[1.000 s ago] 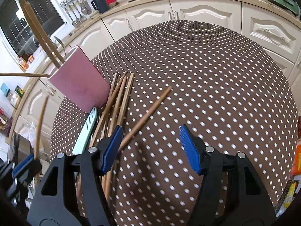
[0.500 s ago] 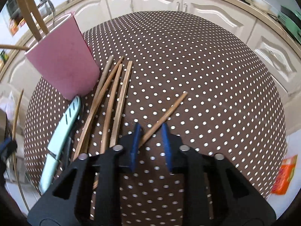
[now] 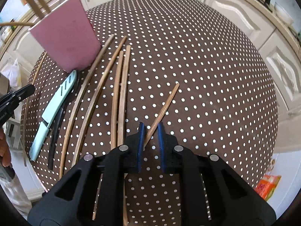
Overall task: Organize utensils
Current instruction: 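Grasp a wooden chopstick with the right gripper while the left gripper lifts its chopstick, then carry both chopsticks up and over the pink cup, then open both grippers to drop the chopsticks into the pink cup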
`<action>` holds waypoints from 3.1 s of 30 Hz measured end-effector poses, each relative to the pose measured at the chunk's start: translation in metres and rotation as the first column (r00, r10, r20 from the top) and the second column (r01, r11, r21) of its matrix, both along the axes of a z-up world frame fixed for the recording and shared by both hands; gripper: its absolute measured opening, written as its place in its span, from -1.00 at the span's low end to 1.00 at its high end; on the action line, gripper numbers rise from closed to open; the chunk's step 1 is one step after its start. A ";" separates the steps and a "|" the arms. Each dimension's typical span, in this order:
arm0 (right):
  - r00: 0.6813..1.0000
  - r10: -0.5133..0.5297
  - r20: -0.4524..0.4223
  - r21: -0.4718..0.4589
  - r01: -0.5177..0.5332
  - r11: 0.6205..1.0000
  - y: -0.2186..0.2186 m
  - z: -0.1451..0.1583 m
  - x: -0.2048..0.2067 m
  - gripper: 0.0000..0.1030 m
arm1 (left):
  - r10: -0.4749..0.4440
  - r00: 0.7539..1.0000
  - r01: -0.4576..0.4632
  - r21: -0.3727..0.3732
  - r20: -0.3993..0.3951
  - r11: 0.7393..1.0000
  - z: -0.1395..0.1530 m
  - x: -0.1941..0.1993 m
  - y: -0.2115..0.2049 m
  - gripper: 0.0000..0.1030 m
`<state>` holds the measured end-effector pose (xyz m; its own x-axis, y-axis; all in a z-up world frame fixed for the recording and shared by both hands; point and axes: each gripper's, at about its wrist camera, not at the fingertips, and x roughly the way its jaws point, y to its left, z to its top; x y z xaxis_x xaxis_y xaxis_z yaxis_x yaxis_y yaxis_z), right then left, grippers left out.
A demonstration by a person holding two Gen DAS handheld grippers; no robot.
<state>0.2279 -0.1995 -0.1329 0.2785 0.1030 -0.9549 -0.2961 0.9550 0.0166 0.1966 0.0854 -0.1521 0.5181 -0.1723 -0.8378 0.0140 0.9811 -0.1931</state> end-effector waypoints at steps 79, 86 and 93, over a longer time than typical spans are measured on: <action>0.581 -0.182 0.793 0.362 -0.209 0.909 0.070 0.170 -0.021 -0.89 | 0.171 0.545 0.043 -0.231 0.820 0.972 0.149 0.033 -0.011 -0.88; 0.592 -0.172 0.788 0.349 -0.198 0.916 0.075 0.164 -0.024 -0.89 | 0.115 0.595 0.074 -0.197 0.795 0.978 0.145 0.029 -0.013 -0.65; 0.593 -0.170 0.787 0.340 -0.187 0.922 0.076 0.165 -0.029 -0.89 | 0.101 0.605 0.058 -0.170 0.790 0.984 0.151 0.018 -0.013 -0.24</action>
<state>0.1991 -0.1231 0.0316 0.8937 0.3803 -0.2379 -0.3670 0.9249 0.0999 0.2150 0.0725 -0.0008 0.9687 -0.2421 -0.0550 0.2190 0.9377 -0.2697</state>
